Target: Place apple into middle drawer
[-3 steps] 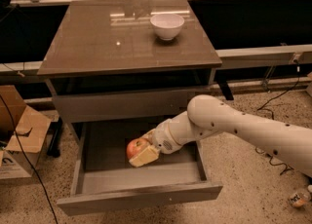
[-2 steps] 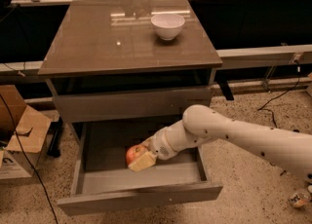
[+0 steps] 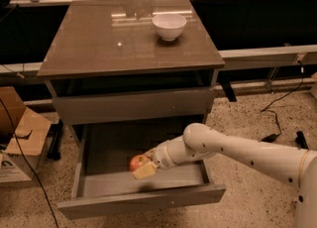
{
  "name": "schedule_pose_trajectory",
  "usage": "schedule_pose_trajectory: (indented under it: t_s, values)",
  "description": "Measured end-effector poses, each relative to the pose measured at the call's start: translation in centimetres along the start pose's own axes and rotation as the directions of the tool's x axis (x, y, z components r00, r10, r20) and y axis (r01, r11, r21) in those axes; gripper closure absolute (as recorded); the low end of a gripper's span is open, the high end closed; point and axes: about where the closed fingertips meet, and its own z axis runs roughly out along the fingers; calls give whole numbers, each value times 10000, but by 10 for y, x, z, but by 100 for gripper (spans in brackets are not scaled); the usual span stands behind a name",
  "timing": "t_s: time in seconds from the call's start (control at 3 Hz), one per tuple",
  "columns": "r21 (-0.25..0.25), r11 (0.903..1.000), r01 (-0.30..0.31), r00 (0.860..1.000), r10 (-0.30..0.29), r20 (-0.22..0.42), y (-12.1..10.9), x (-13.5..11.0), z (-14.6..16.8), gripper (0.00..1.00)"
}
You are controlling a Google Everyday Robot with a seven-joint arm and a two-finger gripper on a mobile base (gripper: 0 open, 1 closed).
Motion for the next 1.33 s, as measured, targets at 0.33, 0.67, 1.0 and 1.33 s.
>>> schedule_pose_trajectory:
  t_s: [0.33, 0.67, 1.0, 1.33]
  values:
    - [27, 9992, -391, 9983, 389, 423, -25, 29, 24, 100]
    - [184, 9977, -646, 9948, 629, 805, -56, 61, 38, 96]
    - [260, 9972, -696, 9949, 675, 755, -73, 75, 44, 73]
    - [437, 9971, -630, 9956, 597, 727, -87, 81, 47, 50]
